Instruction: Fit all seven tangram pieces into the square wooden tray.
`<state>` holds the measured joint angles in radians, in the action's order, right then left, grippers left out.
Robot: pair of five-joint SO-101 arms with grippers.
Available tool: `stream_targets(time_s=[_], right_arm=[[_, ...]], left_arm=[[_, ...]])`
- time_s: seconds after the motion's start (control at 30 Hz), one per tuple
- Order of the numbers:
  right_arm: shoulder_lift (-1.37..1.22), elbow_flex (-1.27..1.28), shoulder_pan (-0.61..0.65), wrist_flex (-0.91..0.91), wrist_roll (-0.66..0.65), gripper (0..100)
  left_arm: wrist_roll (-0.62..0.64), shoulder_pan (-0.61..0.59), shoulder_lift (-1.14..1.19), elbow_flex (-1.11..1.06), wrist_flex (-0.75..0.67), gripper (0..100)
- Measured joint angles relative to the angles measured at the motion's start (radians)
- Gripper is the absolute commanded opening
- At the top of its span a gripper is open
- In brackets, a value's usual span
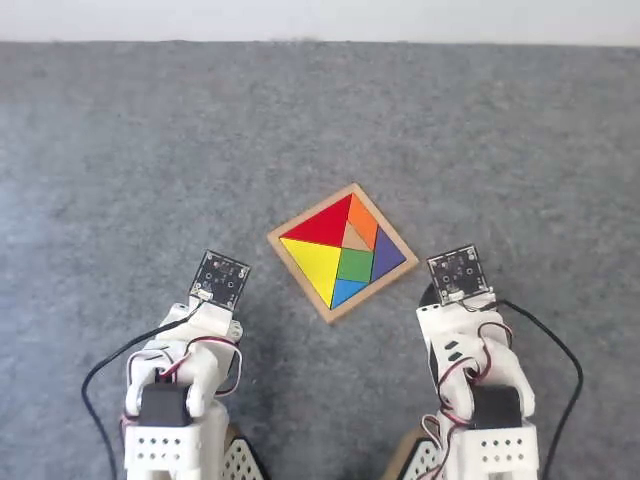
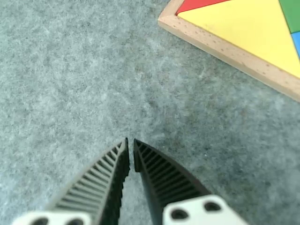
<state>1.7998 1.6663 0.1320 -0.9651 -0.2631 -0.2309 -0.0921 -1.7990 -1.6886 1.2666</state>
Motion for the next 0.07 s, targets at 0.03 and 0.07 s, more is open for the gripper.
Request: stream_targets(time_s=[0.03, 0.07], right_arm=[[0.0, 0.0, 0.0, 0.0, 0.0, 0.8], [0.0, 0.0, 0.0, 0.0, 0.0, 0.8]], left_arm=[[0.0, 0.0, 0.0, 0.0, 0.0, 2], [0.0, 0.0, 0.0, 0.0, 0.0, 2]])
